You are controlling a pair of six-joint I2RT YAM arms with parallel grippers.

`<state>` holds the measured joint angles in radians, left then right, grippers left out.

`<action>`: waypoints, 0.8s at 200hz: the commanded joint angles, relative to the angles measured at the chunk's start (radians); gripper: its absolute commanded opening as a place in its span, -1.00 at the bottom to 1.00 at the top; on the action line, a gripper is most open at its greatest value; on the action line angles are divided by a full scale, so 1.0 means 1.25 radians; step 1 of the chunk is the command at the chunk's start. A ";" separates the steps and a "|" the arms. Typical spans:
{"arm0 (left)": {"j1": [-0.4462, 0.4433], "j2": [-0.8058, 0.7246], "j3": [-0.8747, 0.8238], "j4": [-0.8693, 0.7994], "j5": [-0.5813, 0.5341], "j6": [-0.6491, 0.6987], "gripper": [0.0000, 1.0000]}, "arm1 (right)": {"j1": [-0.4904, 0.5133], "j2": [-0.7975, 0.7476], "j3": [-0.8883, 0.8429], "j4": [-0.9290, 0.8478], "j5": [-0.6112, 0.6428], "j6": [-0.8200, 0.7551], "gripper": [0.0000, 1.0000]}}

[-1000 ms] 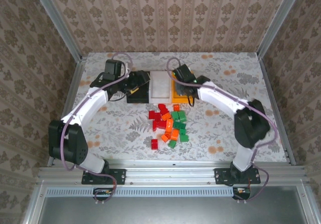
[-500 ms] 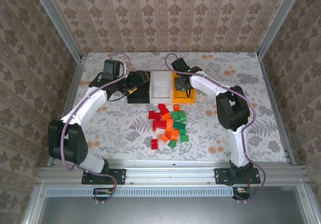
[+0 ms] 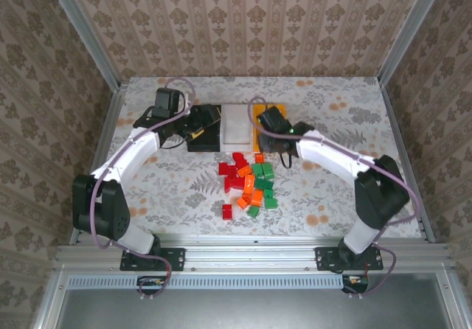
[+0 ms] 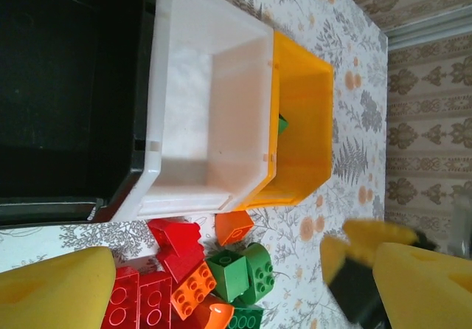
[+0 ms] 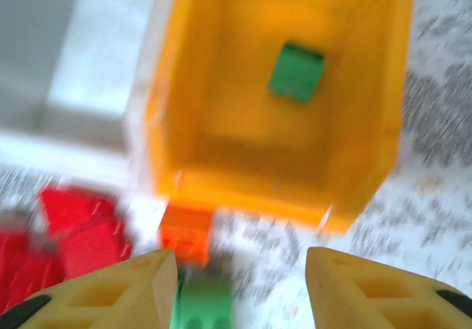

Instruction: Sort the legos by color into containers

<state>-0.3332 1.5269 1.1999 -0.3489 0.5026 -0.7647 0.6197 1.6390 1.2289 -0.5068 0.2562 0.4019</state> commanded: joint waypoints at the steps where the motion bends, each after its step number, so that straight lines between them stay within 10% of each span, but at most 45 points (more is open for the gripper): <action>1: -0.032 0.036 -0.005 0.011 0.021 -0.016 0.84 | 0.030 -0.047 -0.125 0.035 -0.015 0.056 -0.03; 160: -0.093 0.105 0.007 0.005 0.052 -0.017 0.79 | 0.027 0.028 -0.166 0.083 -0.123 0.009 0.03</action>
<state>-0.4503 1.6505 1.1988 -0.3355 0.5545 -0.7906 0.6651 1.6562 0.9905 -0.4141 0.1169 0.4335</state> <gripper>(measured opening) 0.894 0.542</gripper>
